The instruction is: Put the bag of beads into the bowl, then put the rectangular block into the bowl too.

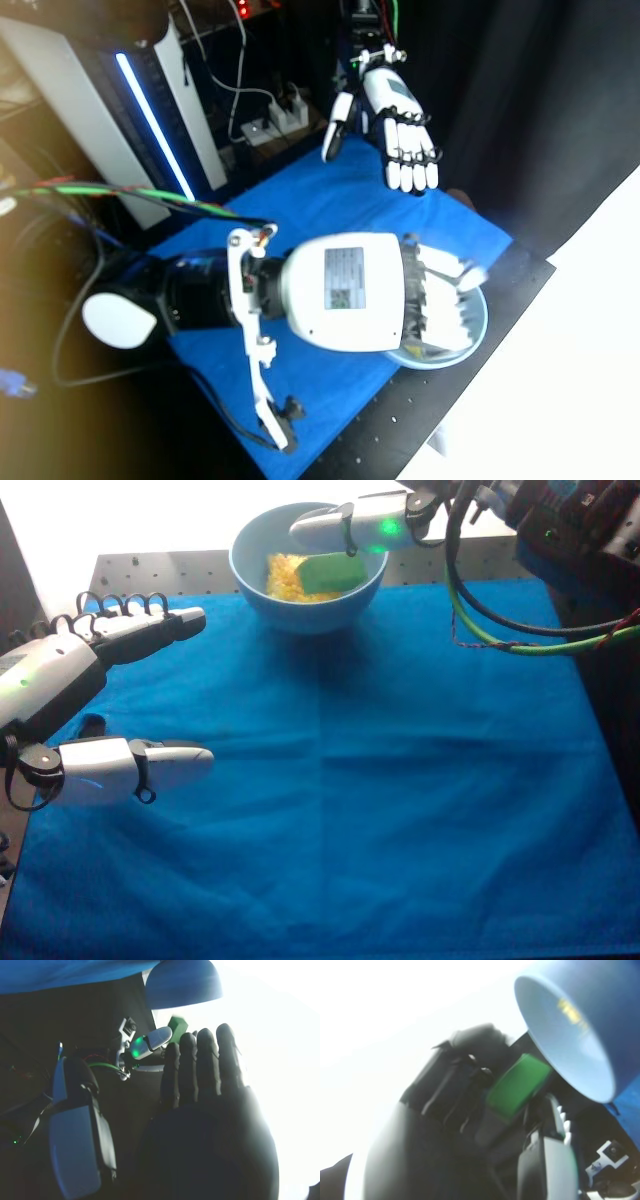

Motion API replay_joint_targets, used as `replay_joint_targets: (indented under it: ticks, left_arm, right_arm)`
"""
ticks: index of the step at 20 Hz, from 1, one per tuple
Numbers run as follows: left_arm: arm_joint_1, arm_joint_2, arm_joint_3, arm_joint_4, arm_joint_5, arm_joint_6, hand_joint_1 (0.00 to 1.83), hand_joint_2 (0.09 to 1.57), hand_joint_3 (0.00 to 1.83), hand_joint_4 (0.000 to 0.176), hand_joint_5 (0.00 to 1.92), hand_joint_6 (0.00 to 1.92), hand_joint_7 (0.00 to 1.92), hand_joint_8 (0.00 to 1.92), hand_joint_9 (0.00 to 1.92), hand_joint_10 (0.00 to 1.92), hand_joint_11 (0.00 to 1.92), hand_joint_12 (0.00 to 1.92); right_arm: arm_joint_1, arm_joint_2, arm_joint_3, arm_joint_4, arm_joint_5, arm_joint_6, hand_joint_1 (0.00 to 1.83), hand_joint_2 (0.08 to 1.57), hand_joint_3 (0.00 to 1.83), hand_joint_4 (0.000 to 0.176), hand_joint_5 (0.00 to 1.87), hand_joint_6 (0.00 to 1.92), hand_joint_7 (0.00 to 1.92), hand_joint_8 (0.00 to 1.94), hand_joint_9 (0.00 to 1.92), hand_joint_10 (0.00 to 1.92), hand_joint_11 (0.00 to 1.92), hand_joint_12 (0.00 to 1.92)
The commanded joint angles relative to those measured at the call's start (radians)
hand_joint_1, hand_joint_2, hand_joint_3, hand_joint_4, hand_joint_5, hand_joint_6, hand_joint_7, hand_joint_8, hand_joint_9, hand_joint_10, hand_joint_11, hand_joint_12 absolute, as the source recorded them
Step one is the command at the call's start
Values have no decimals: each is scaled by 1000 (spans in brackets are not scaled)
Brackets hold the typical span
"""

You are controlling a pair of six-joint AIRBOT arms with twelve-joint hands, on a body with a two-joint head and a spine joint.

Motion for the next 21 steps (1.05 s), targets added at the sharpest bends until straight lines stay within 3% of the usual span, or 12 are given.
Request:
replay_joint_targets:
  ticks: [1,4,5,7,10,13,14,15,17,18,19,21]
  left_arm:
    - [-9,-3,7,6,-126,-8,722,974,0,3,276,0,255,0,154,0,0,334]
    - [-9,0,4,2,-148,-9,729,973,0,6,281,2,252,0,153,0,0,340]
    - [45,118,-81,16,-403,-10,730,973,0,6,281,2,252,0,153,0,0,341]
    - [56,132,-92,19,-452,-10,730,973,0,6,281,2,252,0,153,0,0,341]
    - [95,151,-121,20,-573,-10,730,972,0,6,281,2,252,0,153,0,0,342]
    - [143,152,-148,17,-640,-10,792,1000,7,0,260,0,237,0,141,0,0,267]
    - [152,152,-153,14,-650,-11,337,1122,0,22,95,0,133,0,174,0,0,580]
    - [155,152,-156,12,-651,-12,273,1145,0,53,64,0,96,0,143,0,0,583]
    - [156,151,-156,8,-652,-15,342,1115,0,75,34,0,77,0,118,1,0,396]
    - [159,152,-155,5,-652,-20,325,1110,0,75,19,0,78,1,133,7,0,379]
    - [159,153,-153,5,-653,-28,322,1138,1,14,3,0,72,1,151,7,0,465]
    - [156,157,-130,7,-653,-66,224,1149,4,0,0,0,72,3,165,3,0,578]
  right_arm:
    - [15,-2,3,32,105,1,374,977,0,175,2,0,152,9,148,41,0,258]
    - [15,0,-18,8,130,1,384,956,0,176,0,0,97,0,118,19,0,194]
    - [-138,324,-348,188,512,1,384,955,0,176,0,0,97,0,120,14,0,190]
    - [-198,389,-422,255,593,1,384,955,0,176,0,0,97,0,120,14,0,190]
    - [-420,519,-599,446,823,1,384,954,0,176,0,0,97,0,121,13,0,189]
    - [-581,543,-683,565,969,1,384,958,0,176,0,0,55,1,37,5,0,37]
    - [-614,543,-698,592,1004,1,403,1025,21,176,0,0,10,0,7,0,0,7]
    - [-642,547,-712,613,1030,1,379,1017,13,176,0,0,1,0,1,0,0,1]
    - [-676,562,-742,636,1041,1,373,1011,7,151,0,0,0,0,0,0,0,0]
    - [-679,564,-745,638,1041,1,347,1022,10,154,0,0,0,0,0,0,0,0]
    - [-679,565,-747,638,1041,1,378,1023,8,169,0,0,0,0,0,0,0,0]
    - [-679,568,-751,634,1042,1,351,1039,11,176,0,0,0,0,0,0,0,0]
